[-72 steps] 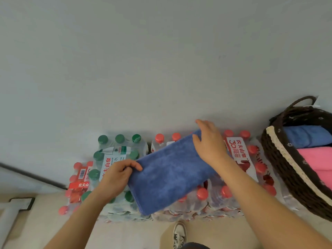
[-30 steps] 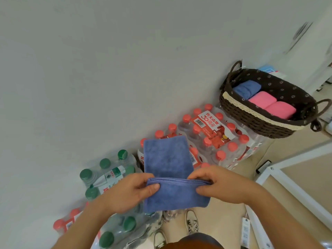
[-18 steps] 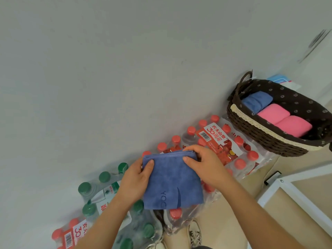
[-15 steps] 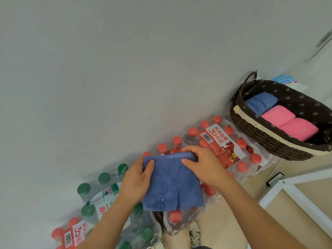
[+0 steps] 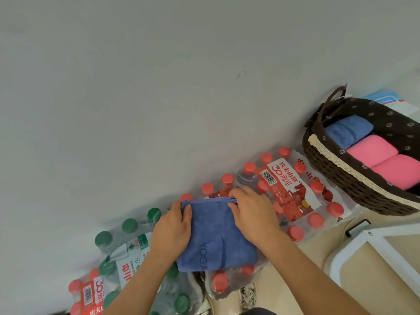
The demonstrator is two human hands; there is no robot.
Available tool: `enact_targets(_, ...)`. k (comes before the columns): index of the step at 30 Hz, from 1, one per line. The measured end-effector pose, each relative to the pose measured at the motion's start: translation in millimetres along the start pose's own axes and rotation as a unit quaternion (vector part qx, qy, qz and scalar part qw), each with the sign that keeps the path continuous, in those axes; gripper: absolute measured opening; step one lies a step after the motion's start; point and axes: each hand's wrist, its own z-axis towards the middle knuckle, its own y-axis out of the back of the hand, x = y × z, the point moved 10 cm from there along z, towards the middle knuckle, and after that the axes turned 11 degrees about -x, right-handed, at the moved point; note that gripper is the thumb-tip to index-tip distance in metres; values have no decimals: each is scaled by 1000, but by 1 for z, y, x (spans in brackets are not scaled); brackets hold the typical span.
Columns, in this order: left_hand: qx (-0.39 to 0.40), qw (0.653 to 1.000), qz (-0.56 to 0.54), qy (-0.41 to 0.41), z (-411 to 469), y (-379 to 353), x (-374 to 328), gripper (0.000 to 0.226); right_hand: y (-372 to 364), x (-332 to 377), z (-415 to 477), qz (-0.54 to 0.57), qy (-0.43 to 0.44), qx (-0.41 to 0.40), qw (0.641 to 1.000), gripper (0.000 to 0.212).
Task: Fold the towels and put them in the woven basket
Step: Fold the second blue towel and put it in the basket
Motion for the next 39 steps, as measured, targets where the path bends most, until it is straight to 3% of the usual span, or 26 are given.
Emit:
enact_targets(11,-69,985,130,-87,3,13,-14,22,-13,-21,12,79,-75,101,989,16)
enact_targets(17,-11,994,77,-82,11,8,-18,13,-21,-18,22,25,-63,188,980,26)
enact_targets(22,54,997,-47,-14,16,4,-5,29,-28,-14,23,60,-62,265,960,20)
enact_targets(26,81,989,-118,-40,17,8,-16,37,-21,-12,25,143,-77,302,939,32)
enact_targets(28,140,978,-143,-62,13,9,-35,34,-4,-3,31,168,-56,287,941,29)
enact_targets(30,188,972,-79,-118,11,10,-55,47,20,10,40,194,-33,255,947,26)
enact_targets(32,137,969,19,-205,17,23,-77,55,51,23,47,206,-7,213,955,26)
enact_targets(34,28,955,51,-292,18,51,-107,40,82,32,53,166,34,159,973,27)
enact_targets(37,-132,892,86,-424,2,81,-143,27,112,43,43,8,126,76,989,36)
enact_targets(39,-175,855,119,-474,-14,78,-146,29,110,43,23,-59,166,21,984,39)
